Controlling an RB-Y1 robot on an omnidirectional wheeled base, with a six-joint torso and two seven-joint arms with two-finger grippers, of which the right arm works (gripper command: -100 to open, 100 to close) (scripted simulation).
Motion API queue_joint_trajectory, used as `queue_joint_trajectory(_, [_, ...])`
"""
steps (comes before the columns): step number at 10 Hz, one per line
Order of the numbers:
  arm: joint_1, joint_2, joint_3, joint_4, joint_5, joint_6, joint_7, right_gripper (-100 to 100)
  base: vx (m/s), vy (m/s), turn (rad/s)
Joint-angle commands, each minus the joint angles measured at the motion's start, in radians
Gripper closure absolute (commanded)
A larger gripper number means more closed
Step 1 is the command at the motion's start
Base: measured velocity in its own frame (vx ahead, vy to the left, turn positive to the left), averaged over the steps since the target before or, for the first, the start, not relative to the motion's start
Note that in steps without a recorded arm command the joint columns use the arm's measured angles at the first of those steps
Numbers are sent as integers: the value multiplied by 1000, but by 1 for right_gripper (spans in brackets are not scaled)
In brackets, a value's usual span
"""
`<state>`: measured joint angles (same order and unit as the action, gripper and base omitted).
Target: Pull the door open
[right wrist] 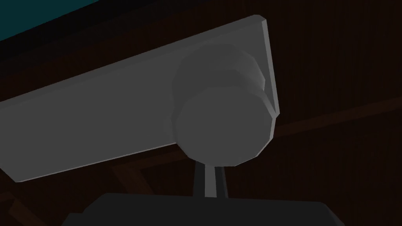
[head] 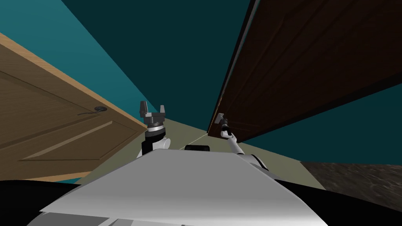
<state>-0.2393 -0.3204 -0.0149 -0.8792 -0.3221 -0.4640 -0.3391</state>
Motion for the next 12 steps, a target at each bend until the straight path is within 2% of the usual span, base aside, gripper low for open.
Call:
queue_joint_trajectory(1, [-1, 10, 5, -5, -37, -1, -34, -100, -58, -31, 39])
queue_joint_trajectory(4, [-3, 28, 13, -15, -104, -1, -95, -100, -88, -19, 38])
queue_joint_trajectory(8, [-7, 61, 29, -33, -224, -3, -203, -100, -97, -28, 72])
queue_joint_trajectory(9, [-7, 61, 29, -33, -227, -3, -208, -100, -75, -24, 21])
queue_joint_trajectory(12, [-10, 89, 41, -48, -323, -4, -298, -100, -80, -38, 55])
